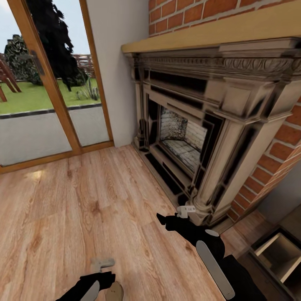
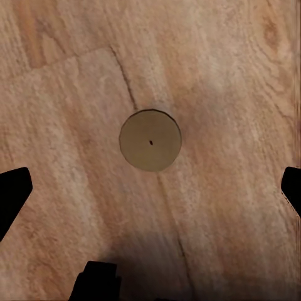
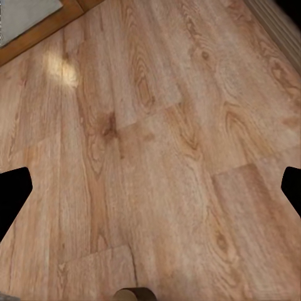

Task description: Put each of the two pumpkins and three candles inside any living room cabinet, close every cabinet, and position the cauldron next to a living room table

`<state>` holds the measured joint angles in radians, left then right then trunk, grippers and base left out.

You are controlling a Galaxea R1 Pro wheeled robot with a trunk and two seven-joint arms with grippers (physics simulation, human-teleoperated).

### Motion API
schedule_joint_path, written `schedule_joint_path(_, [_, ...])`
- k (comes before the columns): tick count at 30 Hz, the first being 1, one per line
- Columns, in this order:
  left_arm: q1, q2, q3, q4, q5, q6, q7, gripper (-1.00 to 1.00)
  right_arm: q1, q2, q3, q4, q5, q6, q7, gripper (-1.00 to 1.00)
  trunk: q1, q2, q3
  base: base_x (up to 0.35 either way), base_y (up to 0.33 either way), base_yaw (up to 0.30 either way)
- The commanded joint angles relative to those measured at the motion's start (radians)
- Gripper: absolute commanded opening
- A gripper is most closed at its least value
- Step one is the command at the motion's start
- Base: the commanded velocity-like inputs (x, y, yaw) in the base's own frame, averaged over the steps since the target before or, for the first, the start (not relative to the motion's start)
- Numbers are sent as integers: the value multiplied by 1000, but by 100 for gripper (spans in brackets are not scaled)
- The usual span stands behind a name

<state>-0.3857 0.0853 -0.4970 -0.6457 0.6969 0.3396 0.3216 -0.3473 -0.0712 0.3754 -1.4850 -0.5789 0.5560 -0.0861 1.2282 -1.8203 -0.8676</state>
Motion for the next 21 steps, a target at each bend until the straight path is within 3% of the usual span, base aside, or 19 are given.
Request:
schedule_joint_path(1, [-1, -8, -8, 1, -3, 1, 12, 100, -1, -1, 2, -1, -12, 2, -9, 100, 4, -8, -4, 0, 0, 0])
schedule_joint_path(5, [-1, -27, -4, 38, -68, -18, 15, 100, -1, -1, 2, -1, -14, 2, -9, 100, 19, -36, -17, 0, 0, 0])
schedule_joint_path(14, [-2, -33, -6, 37, -83, -41, 15, 100, -1, -1, 4, -19, -16, 7, -9, 100, 54, -99, -45, 0, 0, 0])
schedule_joint_path(19, [-6, -58, -5, 22, -100, -45, 15, 100, -1, -1, 4, -26, -16, 13, -9, 100, 73, -134, -60, 0, 0, 0])
schedule_joint_path(21, [-7, -61, -2, 29, -112, -79, 16, 100, -1, -1, 4, -28, -16, 15, -9, 100, 81, -148, -67, 0, 0, 0])
